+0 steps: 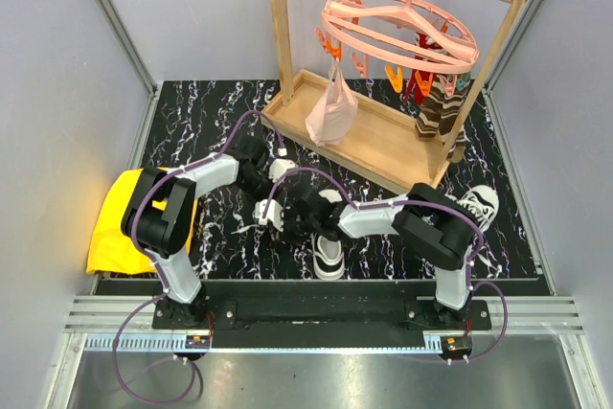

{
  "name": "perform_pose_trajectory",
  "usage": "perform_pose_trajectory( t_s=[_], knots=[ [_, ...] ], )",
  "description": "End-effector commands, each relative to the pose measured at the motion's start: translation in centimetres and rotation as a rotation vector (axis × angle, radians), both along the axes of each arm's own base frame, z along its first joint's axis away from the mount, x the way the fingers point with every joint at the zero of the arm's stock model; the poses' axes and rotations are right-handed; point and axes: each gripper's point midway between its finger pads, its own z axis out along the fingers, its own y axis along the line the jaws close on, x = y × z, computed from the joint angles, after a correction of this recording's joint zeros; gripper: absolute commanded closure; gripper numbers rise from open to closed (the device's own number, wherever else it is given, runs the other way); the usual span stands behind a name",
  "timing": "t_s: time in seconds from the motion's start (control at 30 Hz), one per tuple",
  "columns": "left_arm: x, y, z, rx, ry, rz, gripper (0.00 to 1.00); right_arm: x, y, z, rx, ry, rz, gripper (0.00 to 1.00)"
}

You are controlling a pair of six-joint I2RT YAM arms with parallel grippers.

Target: Tie the shoes

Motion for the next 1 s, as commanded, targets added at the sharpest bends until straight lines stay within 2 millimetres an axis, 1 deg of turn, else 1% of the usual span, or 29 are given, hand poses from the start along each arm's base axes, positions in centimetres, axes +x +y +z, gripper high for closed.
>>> perform_pose_trajectory(
  t_s=[0.0,0.03,0.07,0.13,0.17,0.23,0.27,0.3,0.33,0.37,0.4,0.43,0.47,0.5,0.53,0.57,0.6,0.63,0.67,0.7,0.73,0.77,0.83,0.87,0.93,0.97],
  knots=[
    [0.5,-0.8,0.8,-0.051,-0.012,-0.006,0.96,0.1,0.2,4.6,0.076,-0.069,-0.005,1.0],
    [0.5,-0.8,0.8,-0.052,-0.014,-0.004,0.96,0.0,0.0,5.5,0.087,-0.076,-0.002,1.0],
    [0.5,-0.8,0.9,-0.055,-0.014,-0.005,0.96,-0.2,-0.4,7.4,0.116,-0.091,0.0,1.0],
    [0.3,-1.0,1.2,-0.066,-0.016,-0.005,0.96,-0.7,-1.1,9.0,0.132,-0.078,0.004,1.0],
    [0.4,-1.0,1.3,-0.071,-0.02,-0.004,0.96,-0.6,-1.8,10.9,0.154,-0.082,-0.01,1.0],
    [0.3,-1.2,1.9,-0.085,-0.025,0.002,0.96,-0.5,-2.7,12.5,0.169,-0.072,-0.03,1.0],
    [0.3,-1.3,2.1,-0.093,-0.028,0.004,0.96,-0.4,-3.8,13.7,0.172,-0.07,-0.046,1.0],
    [0.1,-1.5,2.5,-0.109,-0.027,0.007,0.96,-0.5,-4.4,14.2,0.17,-0.063,-0.048,1.0],
    [-0.2,-1.5,3.1,-0.122,-0.038,0.005,0.96,-0.7,-5.2,14.2,0.155,-0.053,-0.053,1.0],
    [-0.4,-1.6,3.5,-0.134,-0.043,0.006,0.96,-1.2,-6.3,14.9,0.146,-0.043,-0.056,1.0],
    [-0.7,-1.8,3.9,-0.155,-0.041,0.002,0.96,-0.9,-7.2,15.1,0.138,-0.039,-0.076,1.0],
    [-1.3,-1.8,4.6,-0.172,-0.057,0.001,0.96,-1.2,-8.1,14.8,0.121,-0.03,-0.082,1.0],
    [-1.7,-1.8,4.9,-0.182,-0.057,0.0,0.96,-1.7,-9.5,15.2,0.107,-0.022,-0.091,1.0],
    [-2.2,-2.0,5.4,-0.207,-0.06,-0.005,0.96,-1.6,-10.5,15.2,0.099,-0.029,-0.104,1.0],
    [-3.3,-1.8,5.1,-0.213,-0.043,-0.008,0.96,-1.9,-11.4,14.7,0.078,-0.022,-0.115,1.0],
    [-3.8,-1.8,6.1,-0.236,-0.067,-0.015,0.96,-2.3,-12.6,15.3,0.075,-0.03,-0.13,1.0],
    [-4.5,-2.2,6.5,-0.265,-0.065,-0.035,0.96,-2.5,-13.4,15.3,0.069,-0.032,-0.14,1.0],
    [-5.5,-2.2,6.4,-0.275,-0.068,-0.061,0.97,-2.6,-14.4,15.8,0.076,-0.042,-0.162,1.0],
    [-6.1,-2.7,7.5,-0.291,-0.121,-0.094,0.97,-2.7,-15.4,15.4,0.051,-0.039,-0.182,1.0],
    [-6.6,-3.0,7.7,-0.294,-0.15,-0.135,0.97,-2.8,-16.0,15.3,0.04,-0.04,-0.197,1.0],
    [-7.4,-3.1,7.6,-0.287,-0.152,-0.162,0.97,-2.9,-16.9,15.3,0.037,-0.046,-0.218,1.0],
    [-8.3,-3.8,7.8,-0.281,-0.16,-0.214,0.97,-2.7,-17.8,14.8,0.012,-0.047,-0.249,1.0],
    [-9.1,-3.9,7.8,-0.264,-0.168,-0.262,0.97,-2.4,-18.9,14.7,0.004,-0.055,-0.29,1.0],
    [-9.7,-4.2,7.8,-0.262,-0.168,-0.298,0.97,-2.3,-19.4,14.6,-0.007,-0.055,-0.314,1.0],
    [-10.3,-3.9,7.4,-0.233,-0.201,-0.358,0.97,-2.0,-19.9,14.7,-0.006,-0.057,-0.344,1.0],
    [-10.8,-4.1,7.2,-0.225,-0.22,-0.402,0.97,-1.7,-20.3,14.6,-0.012,-0.059,-0.367,1.0]
  ],
)
